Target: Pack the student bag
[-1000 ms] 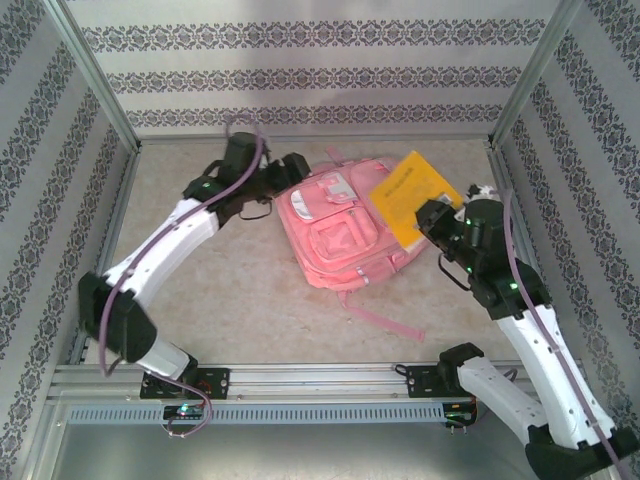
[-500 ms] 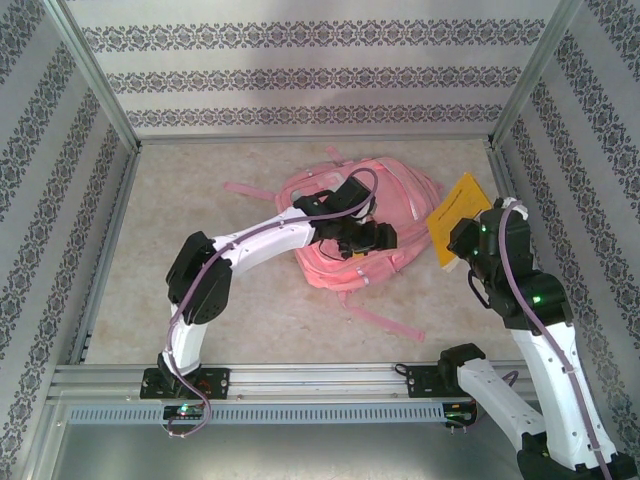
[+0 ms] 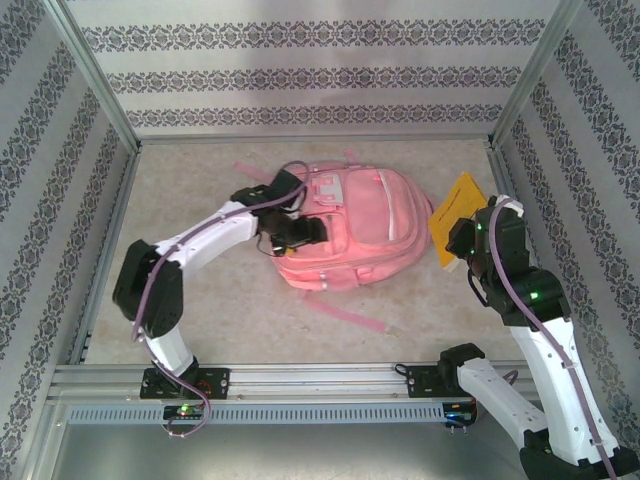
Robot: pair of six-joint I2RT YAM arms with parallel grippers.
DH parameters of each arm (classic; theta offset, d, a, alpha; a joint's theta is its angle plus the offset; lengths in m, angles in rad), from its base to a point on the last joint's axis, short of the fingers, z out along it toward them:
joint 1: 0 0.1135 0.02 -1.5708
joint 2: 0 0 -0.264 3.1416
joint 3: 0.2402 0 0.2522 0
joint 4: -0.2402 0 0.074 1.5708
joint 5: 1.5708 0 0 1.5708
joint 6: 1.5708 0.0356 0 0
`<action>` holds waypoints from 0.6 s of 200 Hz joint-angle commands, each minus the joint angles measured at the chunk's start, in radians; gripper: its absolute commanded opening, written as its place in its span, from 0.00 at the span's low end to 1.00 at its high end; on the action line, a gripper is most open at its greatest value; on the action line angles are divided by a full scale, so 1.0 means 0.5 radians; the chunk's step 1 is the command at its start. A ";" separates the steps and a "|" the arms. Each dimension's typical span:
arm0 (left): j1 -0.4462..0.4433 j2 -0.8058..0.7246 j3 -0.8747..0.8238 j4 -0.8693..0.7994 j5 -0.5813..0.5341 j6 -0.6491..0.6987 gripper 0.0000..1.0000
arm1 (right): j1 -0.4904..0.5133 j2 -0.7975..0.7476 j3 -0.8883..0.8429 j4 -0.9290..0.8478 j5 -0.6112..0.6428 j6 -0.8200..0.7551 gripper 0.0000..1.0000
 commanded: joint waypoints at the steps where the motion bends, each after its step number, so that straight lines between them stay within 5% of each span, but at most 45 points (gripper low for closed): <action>1: 0.146 -0.164 0.002 -0.332 -0.215 0.204 0.79 | 0.029 -0.002 0.074 0.151 0.038 -0.047 0.00; 52: -0.128 0.040 0.686 -0.279 0.051 0.379 0.77 | 0.038 0.030 0.071 0.148 -0.022 -0.046 0.00; 120: -0.418 0.769 1.372 -0.021 0.393 0.117 0.73 | 0.021 -0.021 0.080 0.071 0.028 -0.057 0.00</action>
